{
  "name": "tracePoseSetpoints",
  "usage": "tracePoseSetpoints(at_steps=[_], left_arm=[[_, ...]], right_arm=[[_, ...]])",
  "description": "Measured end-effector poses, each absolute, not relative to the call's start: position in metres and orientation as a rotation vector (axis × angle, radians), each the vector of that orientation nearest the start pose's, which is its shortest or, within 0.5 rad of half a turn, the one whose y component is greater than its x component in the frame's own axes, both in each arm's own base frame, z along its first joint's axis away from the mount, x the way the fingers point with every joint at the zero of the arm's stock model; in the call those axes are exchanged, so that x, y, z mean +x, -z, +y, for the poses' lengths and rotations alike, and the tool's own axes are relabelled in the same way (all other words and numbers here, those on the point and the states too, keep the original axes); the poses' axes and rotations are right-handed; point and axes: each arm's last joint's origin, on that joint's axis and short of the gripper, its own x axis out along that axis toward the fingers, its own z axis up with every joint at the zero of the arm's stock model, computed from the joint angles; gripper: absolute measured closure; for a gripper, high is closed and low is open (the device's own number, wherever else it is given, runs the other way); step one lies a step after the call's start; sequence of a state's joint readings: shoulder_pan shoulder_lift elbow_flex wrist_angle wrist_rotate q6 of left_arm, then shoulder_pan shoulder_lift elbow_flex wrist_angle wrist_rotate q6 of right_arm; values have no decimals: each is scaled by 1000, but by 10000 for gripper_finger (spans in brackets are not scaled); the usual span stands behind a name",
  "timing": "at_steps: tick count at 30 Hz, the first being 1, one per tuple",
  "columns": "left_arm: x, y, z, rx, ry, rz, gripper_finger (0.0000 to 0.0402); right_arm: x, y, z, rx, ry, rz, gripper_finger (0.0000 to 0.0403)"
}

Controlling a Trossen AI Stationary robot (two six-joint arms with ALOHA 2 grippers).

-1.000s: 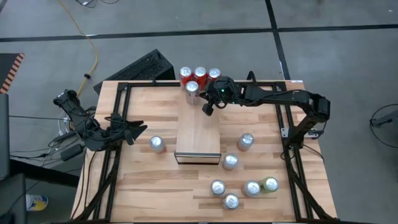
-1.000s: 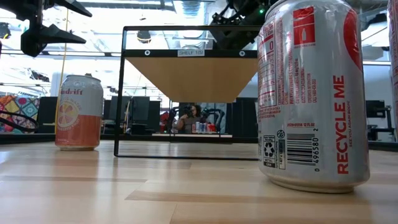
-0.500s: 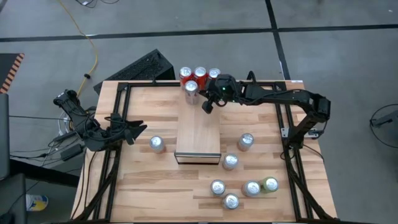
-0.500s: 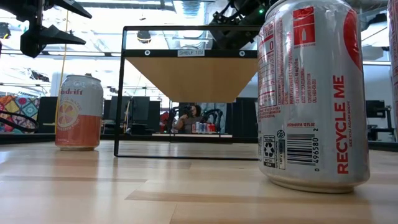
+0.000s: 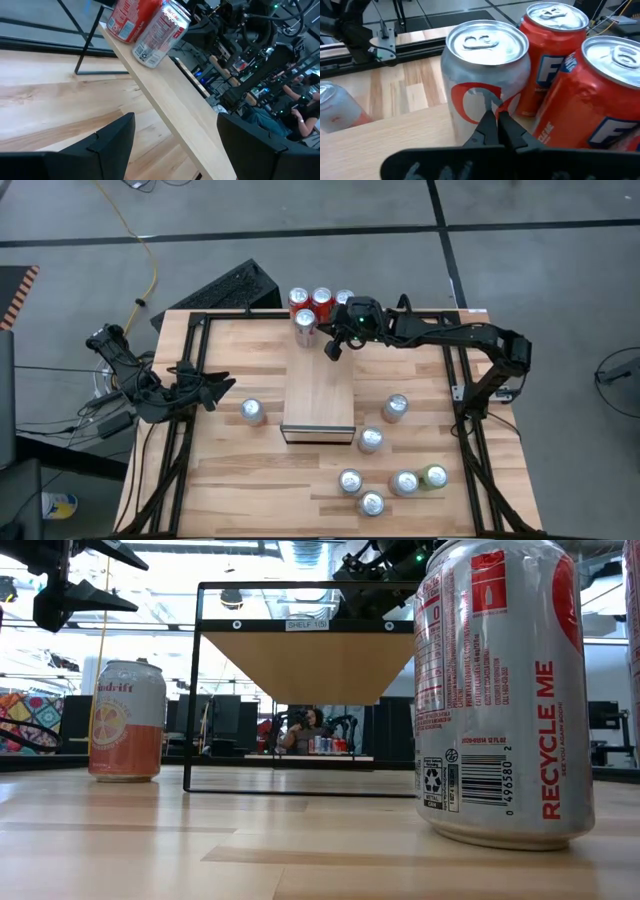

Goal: Place canned beverage on shelf
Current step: Put the top red-silver soda can on the shelf, then put the bottom red-silver soda can on the shelf aligned with the other red-silver soda can

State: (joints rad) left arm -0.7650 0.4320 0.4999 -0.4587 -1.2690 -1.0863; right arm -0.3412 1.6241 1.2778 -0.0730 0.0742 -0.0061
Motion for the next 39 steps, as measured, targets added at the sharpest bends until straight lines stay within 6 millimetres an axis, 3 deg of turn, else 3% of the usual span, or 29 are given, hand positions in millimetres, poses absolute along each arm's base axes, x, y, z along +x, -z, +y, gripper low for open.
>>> tracePoseSetpoints(at_steps=[29, 33, 39], left_arm=[[85, -261, -43, -733, -539, -80, 132], [85, -261, -43, -735, -536, -78, 132], [85, -261, -44, -742, -515, -60, 132]], right_arm=[[352, -303, -129, 86, 385, 382, 403], [353, -304, -122, 103, 371, 409, 403], [352, -333, -92, 53, 269, 458, 403]])
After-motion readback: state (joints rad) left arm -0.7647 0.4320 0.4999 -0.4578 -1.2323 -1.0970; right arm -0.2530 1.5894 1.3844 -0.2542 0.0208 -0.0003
